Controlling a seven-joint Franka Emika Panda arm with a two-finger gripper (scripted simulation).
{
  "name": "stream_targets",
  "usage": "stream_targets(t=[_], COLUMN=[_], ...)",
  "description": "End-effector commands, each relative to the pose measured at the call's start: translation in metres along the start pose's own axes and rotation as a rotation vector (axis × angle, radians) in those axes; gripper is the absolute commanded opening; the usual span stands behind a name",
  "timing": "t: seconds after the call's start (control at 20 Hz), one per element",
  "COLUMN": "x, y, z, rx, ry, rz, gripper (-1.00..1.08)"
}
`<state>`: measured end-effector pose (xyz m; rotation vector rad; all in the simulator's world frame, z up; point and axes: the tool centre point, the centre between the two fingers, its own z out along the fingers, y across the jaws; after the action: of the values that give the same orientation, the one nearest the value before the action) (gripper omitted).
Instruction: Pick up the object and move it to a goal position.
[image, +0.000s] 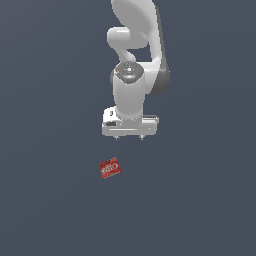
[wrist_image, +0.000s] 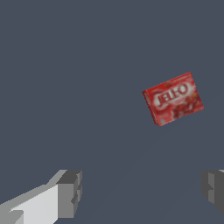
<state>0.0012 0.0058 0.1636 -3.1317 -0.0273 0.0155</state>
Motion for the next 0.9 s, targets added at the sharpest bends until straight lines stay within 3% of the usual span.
stream_targets(t=[0.0,0.45,0.85], x=[0.0,0.001,0.003], y=[0.0,-0.023,-0.02], z=[0.0,-0.012,-0.009], rx=[0.0,0.017,0.018], ry=[0.0,0.027,0.025], rz=[0.0,-0.031,0.002], gripper=[1.0,1.0,1.0])
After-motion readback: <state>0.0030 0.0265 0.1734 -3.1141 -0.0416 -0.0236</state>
